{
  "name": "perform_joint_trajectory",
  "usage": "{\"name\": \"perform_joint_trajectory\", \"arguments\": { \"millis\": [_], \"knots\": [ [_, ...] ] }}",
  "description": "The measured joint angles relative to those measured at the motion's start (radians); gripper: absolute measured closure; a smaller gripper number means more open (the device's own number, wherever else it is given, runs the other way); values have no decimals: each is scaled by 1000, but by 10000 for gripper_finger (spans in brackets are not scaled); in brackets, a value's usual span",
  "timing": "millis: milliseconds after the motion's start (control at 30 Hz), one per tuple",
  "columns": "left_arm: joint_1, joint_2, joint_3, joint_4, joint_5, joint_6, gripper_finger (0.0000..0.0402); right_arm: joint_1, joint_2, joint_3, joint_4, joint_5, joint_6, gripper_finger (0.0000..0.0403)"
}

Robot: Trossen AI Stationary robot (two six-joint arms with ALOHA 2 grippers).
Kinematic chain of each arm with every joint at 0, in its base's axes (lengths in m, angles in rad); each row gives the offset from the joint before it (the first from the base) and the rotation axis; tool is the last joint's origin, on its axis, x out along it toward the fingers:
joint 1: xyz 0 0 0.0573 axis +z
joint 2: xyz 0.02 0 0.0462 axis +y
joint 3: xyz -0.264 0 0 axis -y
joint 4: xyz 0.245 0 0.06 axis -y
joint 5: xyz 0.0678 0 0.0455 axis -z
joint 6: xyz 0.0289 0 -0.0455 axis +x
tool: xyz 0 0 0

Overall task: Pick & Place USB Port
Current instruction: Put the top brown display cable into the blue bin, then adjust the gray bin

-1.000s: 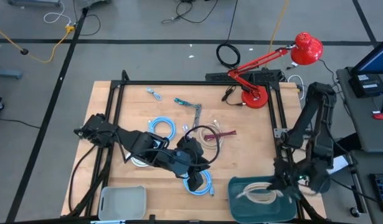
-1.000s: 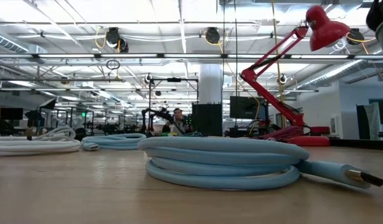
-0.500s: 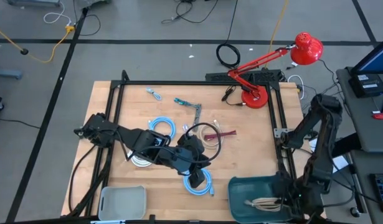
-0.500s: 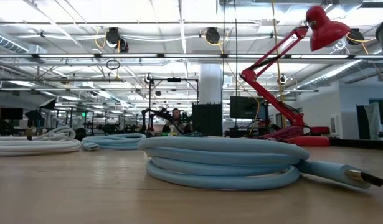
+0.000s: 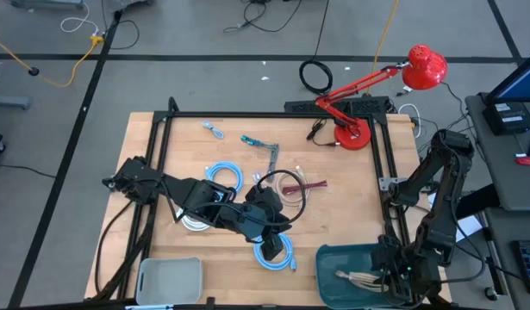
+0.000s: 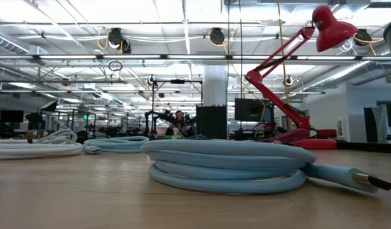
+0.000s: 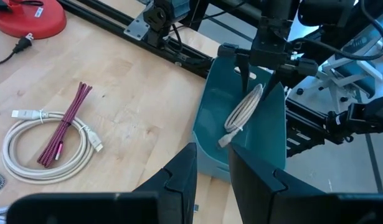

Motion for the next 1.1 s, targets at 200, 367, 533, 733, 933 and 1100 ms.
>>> {"name": "perform_joint_trajectory", "arguments": {
  "millis": [200, 367, 533, 733, 933, 1100],
  "knots": [
    [-9, 0, 0, 2, -26, -12, 309, -38, -24, 0, -28, -3, -49, 205],
    [-11, 0, 0, 2, -27, -16, 309, -68, -66, 0, -72, -3, -88, 219],
    [-11, 0, 0, 2, -37, -16, 309, -110, -124, 0, -172, 10, -108, 240],
    [-3, 0, -44, 45, -52, -15, 309, -195, -240, 0, -241, 116, -150, 262],
    [12, -1, -141, 133, -6, -44, 309, -255, -319, 0, -182, 162, -238, 271],
    [12, 3, -169, 213, -82, -53, 309, -291, -314, 0, -153, 161, -286, 271]
  ]
}}
